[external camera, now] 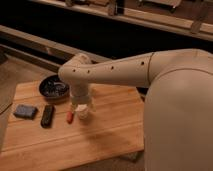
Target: Place the bottle in the ceramic bowl
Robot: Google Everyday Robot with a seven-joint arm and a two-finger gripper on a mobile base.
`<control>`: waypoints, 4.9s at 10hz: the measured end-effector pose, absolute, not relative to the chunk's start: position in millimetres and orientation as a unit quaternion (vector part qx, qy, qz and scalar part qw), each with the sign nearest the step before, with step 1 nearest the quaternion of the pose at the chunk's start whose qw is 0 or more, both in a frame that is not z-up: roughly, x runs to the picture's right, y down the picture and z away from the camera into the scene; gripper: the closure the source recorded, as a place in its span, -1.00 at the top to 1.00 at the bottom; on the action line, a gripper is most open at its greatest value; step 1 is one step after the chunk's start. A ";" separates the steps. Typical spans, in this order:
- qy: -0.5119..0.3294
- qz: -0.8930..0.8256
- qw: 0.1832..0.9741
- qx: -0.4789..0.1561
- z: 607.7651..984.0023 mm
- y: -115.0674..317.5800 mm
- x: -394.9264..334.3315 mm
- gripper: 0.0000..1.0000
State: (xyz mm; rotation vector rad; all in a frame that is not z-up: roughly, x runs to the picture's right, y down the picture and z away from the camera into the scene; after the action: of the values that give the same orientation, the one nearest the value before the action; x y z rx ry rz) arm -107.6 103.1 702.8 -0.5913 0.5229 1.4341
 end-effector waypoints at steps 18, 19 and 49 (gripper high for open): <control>0.233 0.640 0.683 -0.264 702.8 103.1 -107.7 0.30; 0.233 0.640 0.683 -0.264 702.8 103.1 -107.6 0.30; 0.051 0.675 0.729 -0.099 733.9 -50.2 -116.7 0.30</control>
State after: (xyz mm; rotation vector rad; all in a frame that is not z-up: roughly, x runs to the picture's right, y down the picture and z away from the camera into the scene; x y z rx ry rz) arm -116.7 -50.2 733.9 -0.2185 0.1132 1.4875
